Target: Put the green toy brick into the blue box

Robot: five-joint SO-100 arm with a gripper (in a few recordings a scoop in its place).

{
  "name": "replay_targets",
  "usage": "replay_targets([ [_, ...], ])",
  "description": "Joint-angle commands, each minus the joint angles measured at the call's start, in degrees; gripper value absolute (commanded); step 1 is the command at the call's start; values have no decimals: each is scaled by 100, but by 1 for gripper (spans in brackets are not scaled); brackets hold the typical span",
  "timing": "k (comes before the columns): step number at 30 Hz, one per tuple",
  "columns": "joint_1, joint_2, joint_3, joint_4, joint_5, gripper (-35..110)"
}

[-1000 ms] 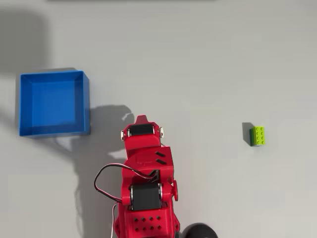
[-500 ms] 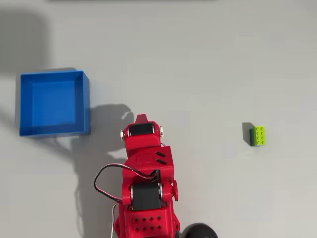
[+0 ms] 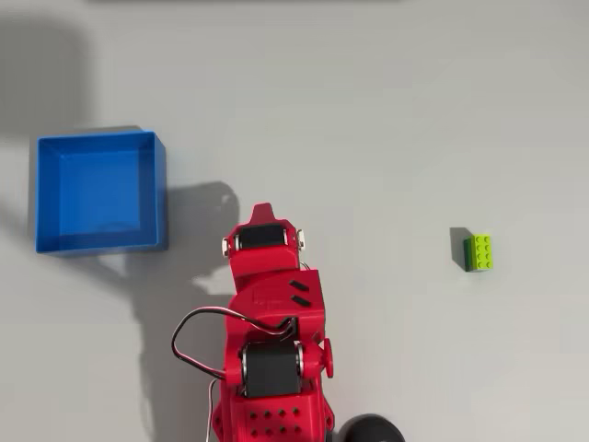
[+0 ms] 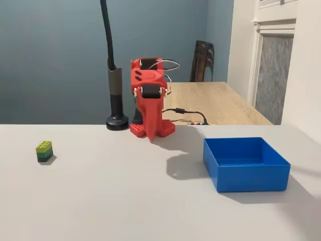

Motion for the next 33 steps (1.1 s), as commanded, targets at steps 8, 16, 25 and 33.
replay_targets([
  [8, 264, -1890, -1494, -44, 378, 0],
  [16, 756, -3384, -2496, 53, 888, 8],
  [25, 1538, -4983, -4201, 932, 1503, 6],
  [33, 2470, -6152, -5353, 1582, 1854, 5],
])
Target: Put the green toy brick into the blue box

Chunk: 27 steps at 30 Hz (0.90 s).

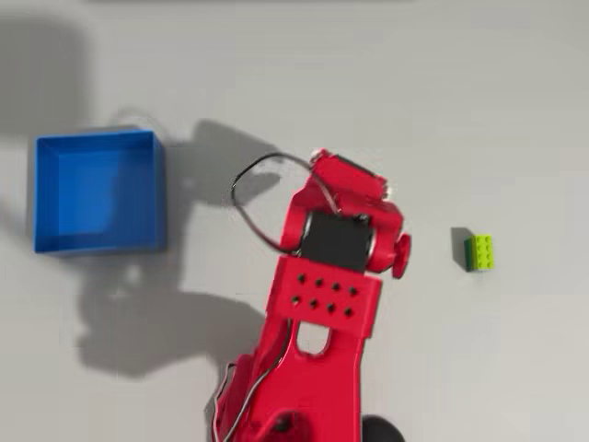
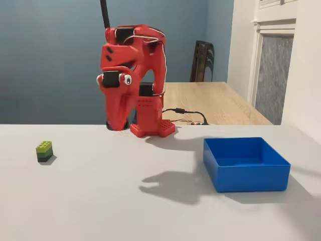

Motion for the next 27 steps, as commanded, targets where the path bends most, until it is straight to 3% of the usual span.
replay_targets([
  [1, 580, -387, -782, 246, 141, 4],
  [19, 2953, -1573, -1582, 220, 422, 4],
  [27, 3445, -2065, -2004, 176, 431, 15],
])
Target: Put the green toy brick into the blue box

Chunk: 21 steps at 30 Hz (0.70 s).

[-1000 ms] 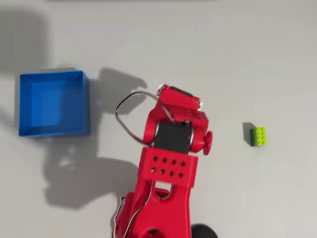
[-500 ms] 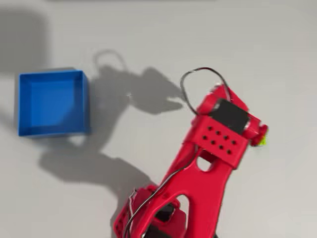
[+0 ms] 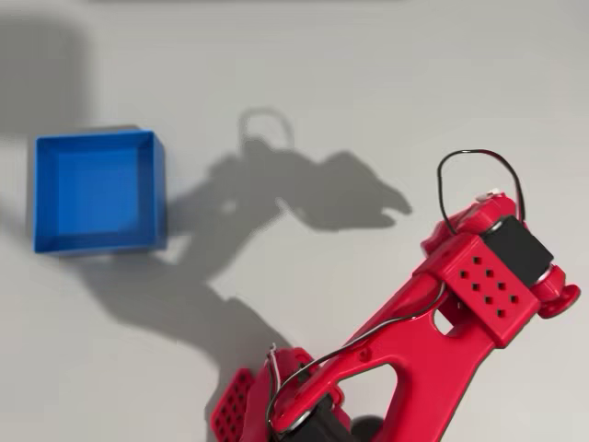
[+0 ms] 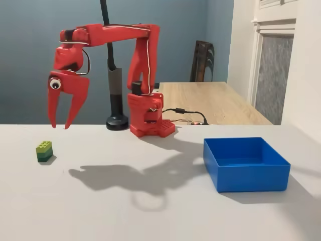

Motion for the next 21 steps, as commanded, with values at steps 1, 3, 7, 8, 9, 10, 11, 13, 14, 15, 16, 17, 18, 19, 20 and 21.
replay_targets([
  [1, 299, -114, -554, 0, 88, 16],
  [3, 387, -334, -694, 0, 105, 19],
  [7, 492, -729, -870, -53, 123, 22],
  [8, 510, -809, -888, -105, 141, 22],
  [9, 519, -879, -888, -167, 149, 23],
  [10, 536, -932, -888, -246, 149, 24],
  [11, 545, -984, -870, -343, 149, 25],
  [13, 563, -1055, -791, -554, 132, 27],
  [14, 580, -1081, -747, -668, 123, 28],
  [15, 598, -1099, -694, -791, 123, 29],
  [16, 615, -1107, -624, -923, 114, 29],
  [17, 624, -1107, -554, -1055, 88, 30],
  [18, 642, -1107, -475, -1187, 62, 30],
  [19, 659, -1107, -387, -1310, 44, 30],
  [20, 677, -1107, -290, -1424, 35, 30],
  [21, 694, -1107, -202, -1529, 26, 30],
])
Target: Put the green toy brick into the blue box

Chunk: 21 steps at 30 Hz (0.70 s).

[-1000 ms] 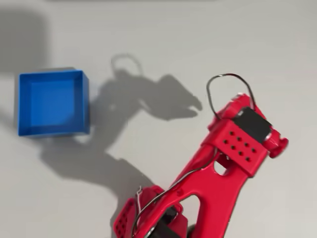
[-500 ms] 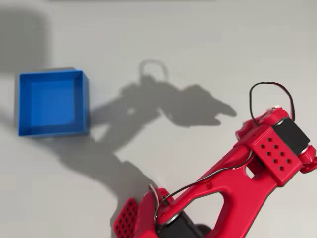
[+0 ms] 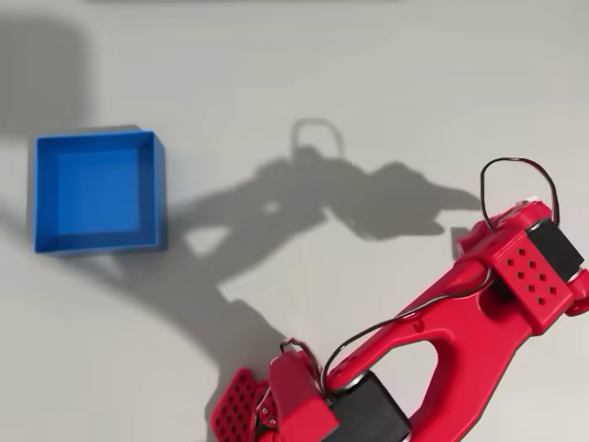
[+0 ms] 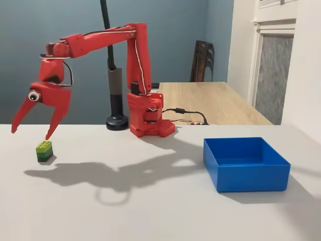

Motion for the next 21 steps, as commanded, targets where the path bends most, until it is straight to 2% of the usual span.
replay_targets([
  [1, 158, 185, 193, -387, -9, 30],
  [21, 246, 176, 1002, -580, 176, 28],
])
